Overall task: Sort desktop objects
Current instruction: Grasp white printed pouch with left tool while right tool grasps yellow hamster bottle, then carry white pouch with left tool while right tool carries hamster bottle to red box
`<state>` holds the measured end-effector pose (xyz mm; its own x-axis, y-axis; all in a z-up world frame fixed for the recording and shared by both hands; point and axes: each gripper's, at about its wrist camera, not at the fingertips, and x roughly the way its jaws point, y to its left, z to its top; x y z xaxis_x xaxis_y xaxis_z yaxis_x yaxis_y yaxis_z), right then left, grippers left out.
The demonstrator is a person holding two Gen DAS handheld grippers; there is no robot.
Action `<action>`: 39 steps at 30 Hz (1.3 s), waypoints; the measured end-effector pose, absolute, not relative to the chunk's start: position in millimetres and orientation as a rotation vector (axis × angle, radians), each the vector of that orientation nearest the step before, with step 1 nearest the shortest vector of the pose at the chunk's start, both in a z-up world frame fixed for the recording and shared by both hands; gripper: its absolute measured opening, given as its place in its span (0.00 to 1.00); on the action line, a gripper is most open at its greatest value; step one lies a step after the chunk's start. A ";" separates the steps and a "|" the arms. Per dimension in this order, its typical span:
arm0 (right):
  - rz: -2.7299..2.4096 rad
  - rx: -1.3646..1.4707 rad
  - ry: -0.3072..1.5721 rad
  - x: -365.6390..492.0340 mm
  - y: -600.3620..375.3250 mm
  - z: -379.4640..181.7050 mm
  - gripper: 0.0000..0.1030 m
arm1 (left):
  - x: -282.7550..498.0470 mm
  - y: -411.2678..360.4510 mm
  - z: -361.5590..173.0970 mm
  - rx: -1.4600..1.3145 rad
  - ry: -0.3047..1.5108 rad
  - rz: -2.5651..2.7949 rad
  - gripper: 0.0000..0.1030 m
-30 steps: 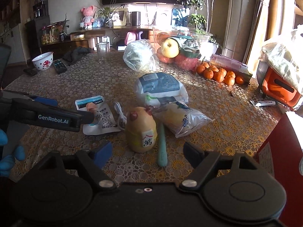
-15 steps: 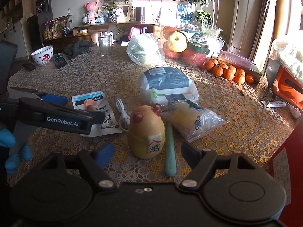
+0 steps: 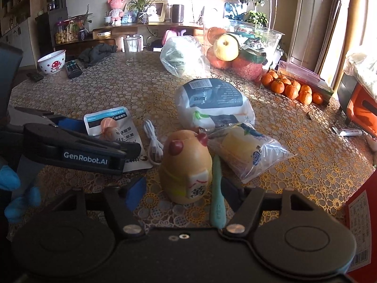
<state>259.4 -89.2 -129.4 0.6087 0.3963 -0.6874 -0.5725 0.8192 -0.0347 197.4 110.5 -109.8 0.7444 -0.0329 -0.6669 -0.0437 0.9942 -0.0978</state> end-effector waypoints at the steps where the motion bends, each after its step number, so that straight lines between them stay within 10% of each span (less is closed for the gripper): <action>1: 0.566 -0.260 0.726 260.1 -89.1 -129.8 0.63 | 197.7 110.4 -110.0 -0.108 0.730 0.006 0.94; 21: 0.556 -0.260 0.726 264.5 -86.2 -131.8 0.45 | 190.0 105.8 -104.9 -0.137 0.700 -0.014 0.62; 39: 0.555 -0.248 0.687 252.1 -90.6 -114.1 0.42 | 171.3 126.9 -80.7 -0.277 0.642 0.029 0.05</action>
